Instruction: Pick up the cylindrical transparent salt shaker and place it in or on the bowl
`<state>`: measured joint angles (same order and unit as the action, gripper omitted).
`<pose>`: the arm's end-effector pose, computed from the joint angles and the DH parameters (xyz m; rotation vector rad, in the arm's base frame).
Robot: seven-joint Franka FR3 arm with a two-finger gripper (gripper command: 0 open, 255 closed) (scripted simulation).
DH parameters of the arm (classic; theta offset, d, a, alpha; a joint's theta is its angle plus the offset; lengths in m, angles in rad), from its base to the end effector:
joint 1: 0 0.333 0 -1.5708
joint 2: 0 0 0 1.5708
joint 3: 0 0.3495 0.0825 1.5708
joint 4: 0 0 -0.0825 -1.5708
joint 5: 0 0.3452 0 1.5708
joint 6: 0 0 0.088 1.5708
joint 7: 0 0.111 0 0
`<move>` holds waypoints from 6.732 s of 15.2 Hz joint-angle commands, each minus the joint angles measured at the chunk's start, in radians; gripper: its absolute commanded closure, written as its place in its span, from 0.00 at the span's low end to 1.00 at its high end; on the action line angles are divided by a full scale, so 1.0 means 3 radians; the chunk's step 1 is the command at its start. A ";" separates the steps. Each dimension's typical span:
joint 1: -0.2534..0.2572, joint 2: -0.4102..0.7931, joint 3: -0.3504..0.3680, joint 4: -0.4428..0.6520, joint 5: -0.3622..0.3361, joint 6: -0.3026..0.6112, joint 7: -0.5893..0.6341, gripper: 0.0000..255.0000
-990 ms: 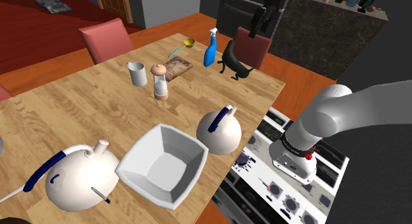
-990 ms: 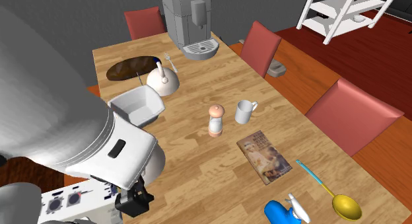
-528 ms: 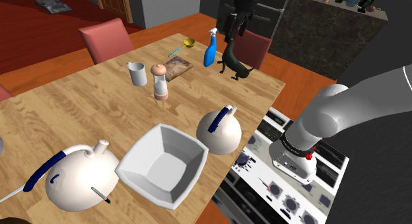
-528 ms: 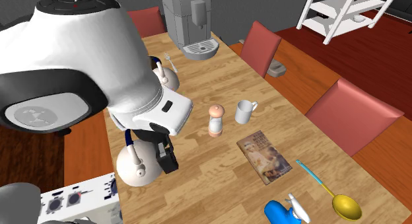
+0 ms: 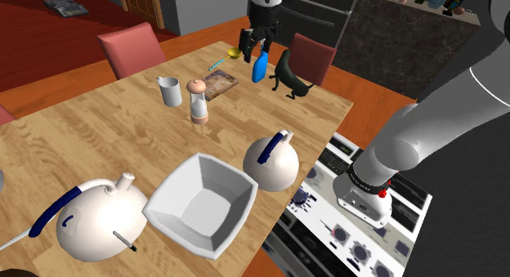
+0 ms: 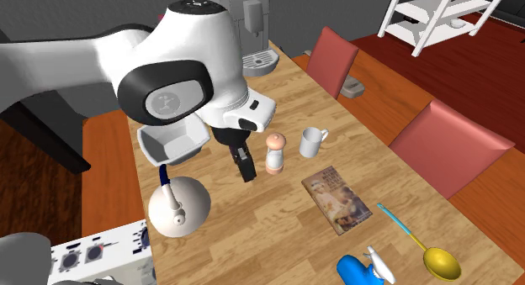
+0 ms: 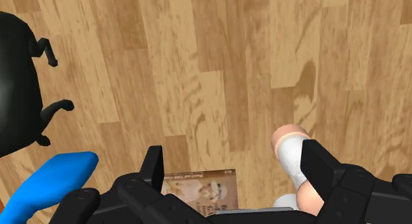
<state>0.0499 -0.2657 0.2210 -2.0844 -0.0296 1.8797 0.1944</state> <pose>0.4206 0.1257 0.5788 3.0658 0.1208 0.1116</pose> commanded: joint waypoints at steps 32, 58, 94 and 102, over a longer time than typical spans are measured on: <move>0.0588 0.2722 0.0289 0.2305 -0.0988 -0.0134 0.1092 0.00; 0.0643 0.2660 0.0311 0.2882 -0.0940 -0.0755 0.0967 1.00; 0.1273 0.1658 0.0713 0.2584 -0.0636 -0.1583 0.1898 1.00; 0.1617 0.1538 0.0940 0.2582 -0.0558 -0.1774 0.2455 1.00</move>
<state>0.5177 0.1943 0.4927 -1.3207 -0.1976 1.3604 0.9046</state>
